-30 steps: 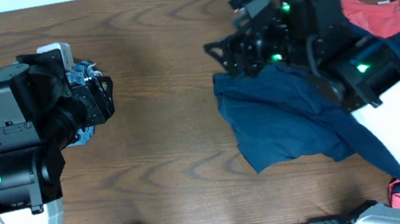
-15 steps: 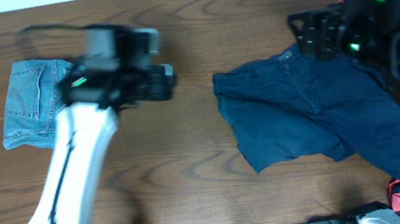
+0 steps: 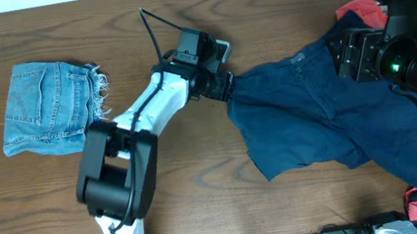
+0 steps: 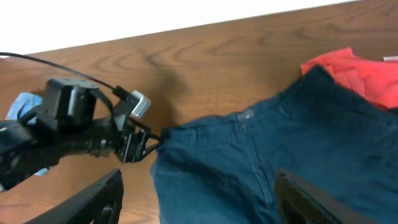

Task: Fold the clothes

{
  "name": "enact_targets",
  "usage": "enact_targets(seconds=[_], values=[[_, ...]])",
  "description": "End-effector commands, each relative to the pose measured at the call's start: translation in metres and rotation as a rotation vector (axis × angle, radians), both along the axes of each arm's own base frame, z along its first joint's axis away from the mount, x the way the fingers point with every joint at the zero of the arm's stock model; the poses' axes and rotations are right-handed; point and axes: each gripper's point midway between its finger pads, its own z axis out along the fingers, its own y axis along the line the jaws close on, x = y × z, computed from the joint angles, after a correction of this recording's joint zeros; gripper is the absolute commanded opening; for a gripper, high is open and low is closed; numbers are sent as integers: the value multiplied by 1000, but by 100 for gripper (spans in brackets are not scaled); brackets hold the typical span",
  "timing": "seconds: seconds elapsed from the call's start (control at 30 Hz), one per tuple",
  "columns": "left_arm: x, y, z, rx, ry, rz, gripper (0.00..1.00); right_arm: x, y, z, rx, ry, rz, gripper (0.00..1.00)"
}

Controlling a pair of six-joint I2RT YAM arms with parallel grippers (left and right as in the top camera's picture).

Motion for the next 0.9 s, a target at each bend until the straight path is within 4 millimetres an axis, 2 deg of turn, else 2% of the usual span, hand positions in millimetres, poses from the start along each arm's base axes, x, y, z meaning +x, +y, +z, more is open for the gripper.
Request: enact_targets(seconds=[0.0,0.23,0.27,0.33,0.4,0.63,0.77,0.87], values=[[5,-2,-12,-10,8,18,59,0,-5,3,2,-2,-26,75],[29,-14,-4,-88,-56,87,58,-2,-5,0,1,9,-27,75],[30,-15,-3,-95,-56,91,55,-2,-5,0,1,11,-27,75],[30,-15,-3,-98,-57,89,49,-2,-5,0,0,12,-27,74],[29,-15,-4,-97,-54,89,47,-3,-5,-1,0,15,-27,74],[26,-13,-15,-83,-29,90,54,-5,-7,-4,-7,33,-32,73],[20,-12,-28,-66,6,89,55,-6,-7,-5,-7,39,-32,75],[16,-17,-29,-88,24,72,53,-7,-7,-6,-8,42,-33,77]])
